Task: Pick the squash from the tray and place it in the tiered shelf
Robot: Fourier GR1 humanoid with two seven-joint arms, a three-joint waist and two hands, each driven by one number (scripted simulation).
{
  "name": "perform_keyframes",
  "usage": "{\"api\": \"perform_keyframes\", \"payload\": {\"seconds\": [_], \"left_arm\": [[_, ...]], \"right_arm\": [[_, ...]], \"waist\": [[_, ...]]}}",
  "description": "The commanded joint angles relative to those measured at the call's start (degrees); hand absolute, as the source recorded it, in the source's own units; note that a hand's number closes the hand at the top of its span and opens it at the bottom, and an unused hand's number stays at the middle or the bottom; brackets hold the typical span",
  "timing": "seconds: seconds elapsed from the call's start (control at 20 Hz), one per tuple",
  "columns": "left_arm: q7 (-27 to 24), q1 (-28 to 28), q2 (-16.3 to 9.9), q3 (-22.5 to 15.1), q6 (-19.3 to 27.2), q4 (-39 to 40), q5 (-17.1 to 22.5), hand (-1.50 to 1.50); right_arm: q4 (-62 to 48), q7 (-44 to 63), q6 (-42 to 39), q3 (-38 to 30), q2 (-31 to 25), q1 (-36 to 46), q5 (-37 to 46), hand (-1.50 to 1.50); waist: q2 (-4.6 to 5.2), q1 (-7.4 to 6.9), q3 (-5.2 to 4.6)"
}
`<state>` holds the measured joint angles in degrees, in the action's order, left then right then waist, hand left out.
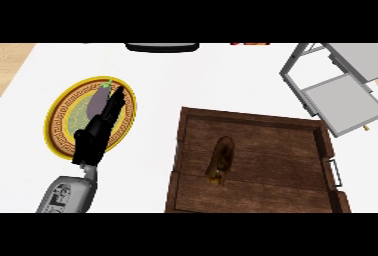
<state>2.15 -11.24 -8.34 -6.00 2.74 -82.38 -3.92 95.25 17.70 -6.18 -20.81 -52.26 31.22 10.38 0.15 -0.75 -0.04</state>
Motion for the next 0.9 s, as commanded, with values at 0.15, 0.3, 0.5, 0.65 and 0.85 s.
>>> {"api": "perform_keyframes", "payload": {"seconds": [0.15,0.3,0.5,0.65,0.85], "left_arm": [[-1.95,0.15,1.7,0.07,0.49,1.65,-0.81,0.0],[-3.7,2.68,1.57,-0.55,-0.18,1.07,-1.47,0.0],[-0.04,0.65,1.19,0.62,-1.06,-0.71,-0.5,0.0],[-2.24,0.69,0.53,1.27,-1.76,1.92,-0.18,0.0],[1.89,2.46,1.96,-0.22,0.31,-4.45,-1.9,0.0]], "right_arm": [[-12.58,-14.14,6.48,4.89,1.1,5.01,10.05,1.5],[-15.98,-14.36,9.36,8.4,4.42,9.84,12.63,1.5],[-22.62,-16.32,13.51,7.56,9.75,10.07,13.2,1.5],[-25.39,-21.19,9.41,-0.73,10.81,11.44,0.17,1.5],[-34.47,-25.09,9.41,0.74,10.66,16.47,2.04,1.5]], "waist": [[0.17,-0.37,0.03],[0.11,-0.51,0.0],[0.03,-0.22,0.04],[0.13,-0.02,0.09],[-0.03,-0.26,0.05]]}}
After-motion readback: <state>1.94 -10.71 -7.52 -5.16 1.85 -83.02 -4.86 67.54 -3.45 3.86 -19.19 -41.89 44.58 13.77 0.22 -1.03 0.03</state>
